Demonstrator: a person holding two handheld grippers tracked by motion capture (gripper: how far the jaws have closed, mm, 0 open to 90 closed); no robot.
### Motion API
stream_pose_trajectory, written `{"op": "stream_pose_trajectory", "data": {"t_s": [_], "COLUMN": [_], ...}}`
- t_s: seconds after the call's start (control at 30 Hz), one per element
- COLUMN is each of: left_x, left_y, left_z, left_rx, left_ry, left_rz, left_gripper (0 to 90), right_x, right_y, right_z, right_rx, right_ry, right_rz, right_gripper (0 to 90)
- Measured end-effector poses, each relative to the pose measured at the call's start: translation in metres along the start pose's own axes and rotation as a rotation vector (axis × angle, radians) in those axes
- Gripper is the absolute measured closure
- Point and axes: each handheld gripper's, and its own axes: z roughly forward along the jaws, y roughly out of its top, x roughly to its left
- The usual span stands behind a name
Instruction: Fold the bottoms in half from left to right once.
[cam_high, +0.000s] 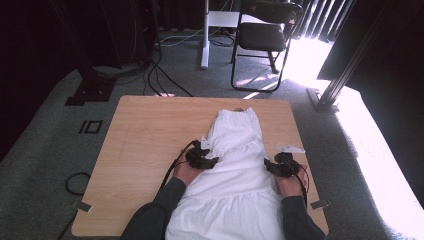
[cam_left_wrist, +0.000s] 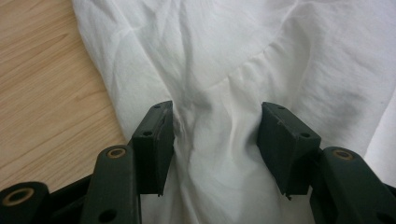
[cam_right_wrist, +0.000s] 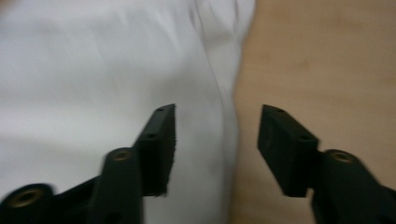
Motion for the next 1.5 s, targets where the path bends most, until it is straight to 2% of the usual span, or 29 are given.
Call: {"op": "stream_pose_trajectory", "data": {"t_s": [0.07,0.1,0.17,0.2,0.23,0.27,0.33,0.4,0.53,0.8,0.93,1.0,1.03,1.07,1.27,1.4,1.5], "left_x": [-0.001,-0.002,-0.001,-0.001,0.000,0.001,0.001,0.001,0.001,0.002,-0.004,-0.005,-0.008,-0.009,-0.018,-0.023,-0.025], "left_y": [0.000,0.000,0.000,0.000,-0.001,-0.001,-0.003,-0.005,-0.011,-0.029,-0.042,-0.044,-0.050,-0.051,-0.065,-0.073,-0.078], "left_z": [0.001,0.001,0.001,0.001,0.000,0.000,0.000,-0.001,-0.007,-0.028,-0.042,-0.044,-0.049,-0.051,-0.064,-0.072,-0.076], "left_rx": [0.000,0.001,0.007,0.007,0.007,0.008,0.003,-0.002,-0.006,0.015,0.020,0.018,0.014,0.017,0.007,0.003,0.001], "left_ry": [0.007,0.010,0.006,0.006,0.001,-0.003,-0.005,-0.006,-0.004,-0.014,-0.004,-0.003,-0.003,-0.004,-0.012,-0.025,-0.030], "left_rz": [0.008,0.013,0.014,0.014,0.008,0.006,-0.002,-0.013,-0.020,-0.023,-0.030,-0.029,-0.033,-0.030,-0.037,-0.037,-0.028], "left_gripper": [47.7,48.0,50.3,52.0,52.0,53.7,54.4,55.1,56.3,56.5,56.5,56.4,56.4,56.5,56.5,56.5,56.5], "right_x": [0.002,0.003,0.003,0.003,0.002,0.002,0.005,0.009,0.014,0.034,0.052,0.055,0.057,0.061,0.066,0.069,0.072], "right_y": [0.011,0.015,0.019,0.019,0.018,0.015,0.014,0.013,0.005,-0.016,-0.031,-0.034,-0.036,-0.042,-0.055,-0.060,-0.063], "right_z": [0.002,0.009,0.033,0.033,0.041,0.054,0.056,0.054,0.047,0.027,0.013,0.010,0.008,0.002,-0.011,-0.016,-0.019], "right_rx": [-0.072,-0.072,-0.001,-0.001,0.023,0.056,0.051,0.064,0.054,0.049,0.046,0.046,0.048,0.049,0.055,0.057,0.056], "right_ry": [0.068,0.088,0.050,0.050,0.044,0.045,0.047,0.024,0.018,0.057,0.079,0.085,0.091,0.109,0.154,0.164,0.157], "right_rz": [0.009,0.017,0.021,0.021,0.028,0.052,0.038,0.008,0.007,-0.001,-0.029,-0.032,-0.025,-0.028,-0.003,-0.003,-0.023], "right_gripper": [38.9,39.0,41.6,41.6,45.4,57.9,67.8,75.8,83.2,83.1,82.7,82.5,82.5,82.5,82.5,82.2,81.4]}}
